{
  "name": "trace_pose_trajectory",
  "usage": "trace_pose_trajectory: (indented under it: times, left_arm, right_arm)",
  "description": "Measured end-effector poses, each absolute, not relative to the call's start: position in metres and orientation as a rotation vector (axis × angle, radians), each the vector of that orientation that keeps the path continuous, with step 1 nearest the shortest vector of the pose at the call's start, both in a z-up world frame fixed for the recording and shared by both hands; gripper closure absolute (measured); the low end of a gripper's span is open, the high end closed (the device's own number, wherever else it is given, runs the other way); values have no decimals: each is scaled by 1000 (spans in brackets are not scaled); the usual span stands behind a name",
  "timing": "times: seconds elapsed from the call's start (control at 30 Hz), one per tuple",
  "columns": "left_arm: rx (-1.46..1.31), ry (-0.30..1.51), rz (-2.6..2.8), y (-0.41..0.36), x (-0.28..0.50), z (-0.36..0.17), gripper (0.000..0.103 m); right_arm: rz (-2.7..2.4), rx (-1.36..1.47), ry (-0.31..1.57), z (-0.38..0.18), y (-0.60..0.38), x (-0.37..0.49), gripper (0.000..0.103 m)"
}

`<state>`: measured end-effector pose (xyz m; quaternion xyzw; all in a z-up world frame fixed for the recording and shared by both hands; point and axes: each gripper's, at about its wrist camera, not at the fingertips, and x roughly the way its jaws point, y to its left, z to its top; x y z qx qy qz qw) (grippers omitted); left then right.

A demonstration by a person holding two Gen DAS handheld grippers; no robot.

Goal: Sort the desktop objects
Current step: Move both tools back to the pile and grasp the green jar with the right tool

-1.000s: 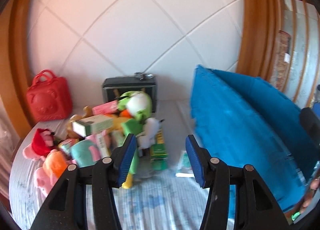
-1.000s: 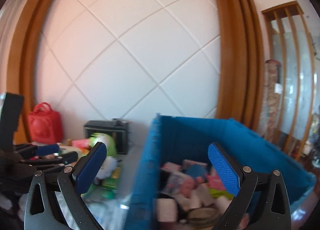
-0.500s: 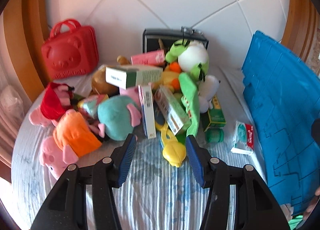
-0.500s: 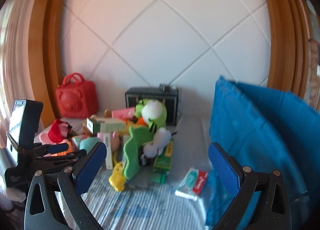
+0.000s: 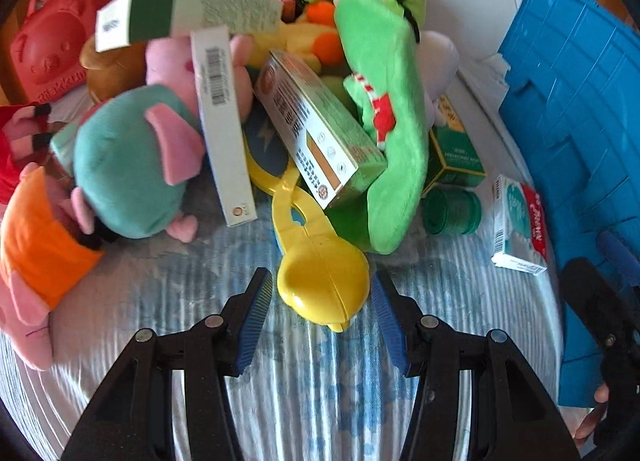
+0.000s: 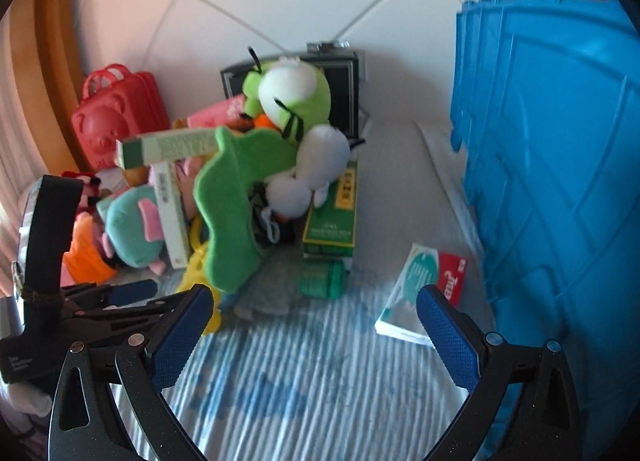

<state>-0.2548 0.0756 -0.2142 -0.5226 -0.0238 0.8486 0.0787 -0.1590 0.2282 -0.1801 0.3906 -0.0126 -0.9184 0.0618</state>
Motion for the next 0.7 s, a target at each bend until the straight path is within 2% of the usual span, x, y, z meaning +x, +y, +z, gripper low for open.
trace_pose_trajectory:
  times: [0.17,0.33,0.47,0.53,0.6,0.7]
  left_arm:
    - [-1544,-46,2526,82,-261,-225,50]
    - [-1580,-108,2499,81,-271,-237,50]
    - [-1632,-53,2490,92,-279,-250,50]
    - [-1622,-29,2494,95,-279,-252,50]
    - [-1614,-16,2491,93,-276,-253,50]
    - [-1616,-15,2481,88,-273,-253,50]
  right_arm:
    - [-2753,1264,-91,-211,227,-183,0]
    - [-2733,1320,-170,-235,233,-202,0]
    - [-2721,1378,-181,-247,239,-216,0]
    - [-2706,1395,-181,-251,240,-221,10]
    - [-2698,1414,-173,-255,239,-224,24]
    - [-2689,1414,-174,-260,236,-227,26]
